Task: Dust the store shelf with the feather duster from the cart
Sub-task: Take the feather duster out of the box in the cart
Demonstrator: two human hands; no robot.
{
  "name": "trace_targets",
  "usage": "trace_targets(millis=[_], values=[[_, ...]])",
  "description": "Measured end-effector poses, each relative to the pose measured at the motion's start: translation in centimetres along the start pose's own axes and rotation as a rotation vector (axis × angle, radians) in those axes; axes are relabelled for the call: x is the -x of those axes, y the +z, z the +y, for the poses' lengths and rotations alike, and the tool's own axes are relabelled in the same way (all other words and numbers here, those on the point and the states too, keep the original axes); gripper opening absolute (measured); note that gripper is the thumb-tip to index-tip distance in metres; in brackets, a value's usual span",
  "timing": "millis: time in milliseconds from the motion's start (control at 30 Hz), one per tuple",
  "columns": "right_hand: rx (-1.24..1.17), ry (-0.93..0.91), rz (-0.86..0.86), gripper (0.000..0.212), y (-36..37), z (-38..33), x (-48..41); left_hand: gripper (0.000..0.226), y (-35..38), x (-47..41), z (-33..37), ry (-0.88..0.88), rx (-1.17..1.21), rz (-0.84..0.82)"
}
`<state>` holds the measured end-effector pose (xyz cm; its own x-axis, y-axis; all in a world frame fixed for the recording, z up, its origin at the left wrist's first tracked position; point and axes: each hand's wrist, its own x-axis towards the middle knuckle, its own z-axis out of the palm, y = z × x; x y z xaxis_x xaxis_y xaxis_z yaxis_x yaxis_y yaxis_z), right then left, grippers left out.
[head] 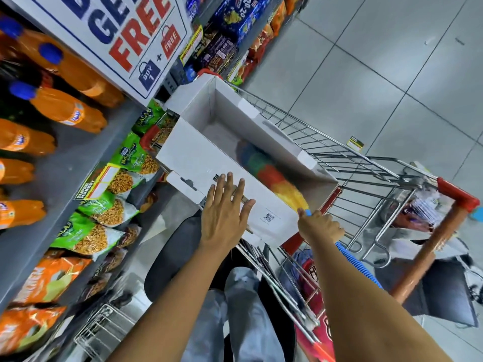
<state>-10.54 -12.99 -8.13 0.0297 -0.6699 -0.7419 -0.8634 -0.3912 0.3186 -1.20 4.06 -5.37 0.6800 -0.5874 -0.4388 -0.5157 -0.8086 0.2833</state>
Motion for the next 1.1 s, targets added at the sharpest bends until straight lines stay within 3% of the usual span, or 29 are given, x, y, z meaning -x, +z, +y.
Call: trace_targets(millis=[167,267,500,700,900,1033,1100], values=[[-0.064,0.019,-0.079,0.062,-0.2,0.5,-1.2,0.06,0.1,0.2,-1.2,-0.023,0.019,0.005],[-0.026,-0.011,-0.048,0.063,-0.5,-0.1,-0.7,0.07,-0.1,0.3,-1.4,-0.041,0.039,-0.006],[-0.109,-0.145,0.033,0.054,-1.4,-2.3,0.6,0.059,-0.5,-0.3,-0.7,-0.037,0.057,0.01],[0.006,-0.212,0.109,0.045,-3.4,-2.6,2.6,0.06,-2.4,0.5,-0.4,-0.032,0.073,0.068],[0.346,-0.345,0.295,0.037,-8.0,-0.4,6.2,0.057,-6.9,2.0,-0.1,-0.044,0.073,0.102],[0.409,-0.404,0.417,0.037,-11.1,2.4,9.4,0.058,-11.9,3.2,0.9,-0.036,0.03,0.137],[0.378,-0.406,0.472,0.05,-13.0,3.5,10.9,0.059,-14.6,3.6,1.6,-0.031,0.009,0.147]])
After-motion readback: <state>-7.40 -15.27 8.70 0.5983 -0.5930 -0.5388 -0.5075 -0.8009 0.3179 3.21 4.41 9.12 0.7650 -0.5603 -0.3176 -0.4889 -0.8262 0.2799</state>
